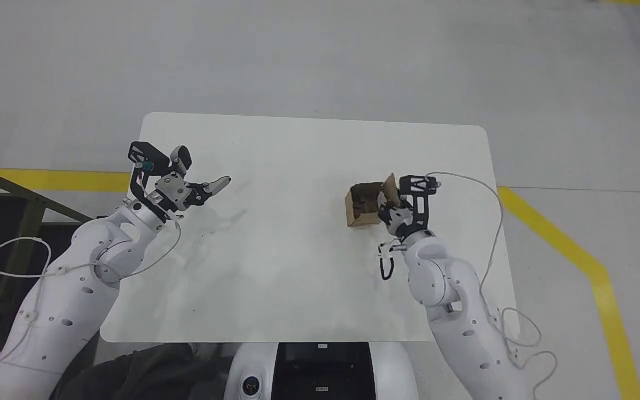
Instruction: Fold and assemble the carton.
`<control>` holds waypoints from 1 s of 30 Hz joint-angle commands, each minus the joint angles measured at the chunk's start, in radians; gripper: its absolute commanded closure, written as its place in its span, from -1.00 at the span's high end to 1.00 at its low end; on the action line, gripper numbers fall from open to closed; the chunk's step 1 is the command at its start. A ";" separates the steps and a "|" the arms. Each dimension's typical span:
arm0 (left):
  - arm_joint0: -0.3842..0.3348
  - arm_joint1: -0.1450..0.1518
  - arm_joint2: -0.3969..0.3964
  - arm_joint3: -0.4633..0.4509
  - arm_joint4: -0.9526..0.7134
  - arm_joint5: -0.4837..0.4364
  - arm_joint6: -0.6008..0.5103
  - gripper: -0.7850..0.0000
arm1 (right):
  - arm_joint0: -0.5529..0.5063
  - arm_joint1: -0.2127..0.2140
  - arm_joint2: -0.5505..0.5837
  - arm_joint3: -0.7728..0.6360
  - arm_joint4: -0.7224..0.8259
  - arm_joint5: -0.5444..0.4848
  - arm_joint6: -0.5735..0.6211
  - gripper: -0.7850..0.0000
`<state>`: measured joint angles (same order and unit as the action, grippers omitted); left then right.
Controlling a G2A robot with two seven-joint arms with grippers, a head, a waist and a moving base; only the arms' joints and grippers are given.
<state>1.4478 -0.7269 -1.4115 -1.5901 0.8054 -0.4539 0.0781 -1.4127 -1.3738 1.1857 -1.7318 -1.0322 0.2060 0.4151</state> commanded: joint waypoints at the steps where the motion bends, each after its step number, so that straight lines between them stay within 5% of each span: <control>1: 0.000 0.000 0.000 0.000 0.000 0.000 0.000 1.00 | 0.001 -0.001 0.005 0.002 0.033 -0.013 0.006 -1.00; 18: 0.000 0.000 0.000 0.000 0.000 0.000 0.000 1.00 | -0.054 0.004 0.058 -0.102 0.450 -0.272 0.033 -1.00; 24: 0.000 0.000 0.000 0.000 0.000 0.000 0.000 1.00 | -0.019 -0.001 0.045 -0.046 0.746 -0.397 0.106 -1.00; 30: 0.000 0.000 0.000 0.000 0.000 0.000 0.000 1.00 | 0.017 0.000 0.031 -0.024 0.720 -0.389 0.090 -1.00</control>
<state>1.4478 -0.7269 -1.4115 -1.5901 0.8054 -0.4539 0.0781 -1.3970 -1.3734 1.2188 -1.7552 -0.3063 -0.1838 0.5086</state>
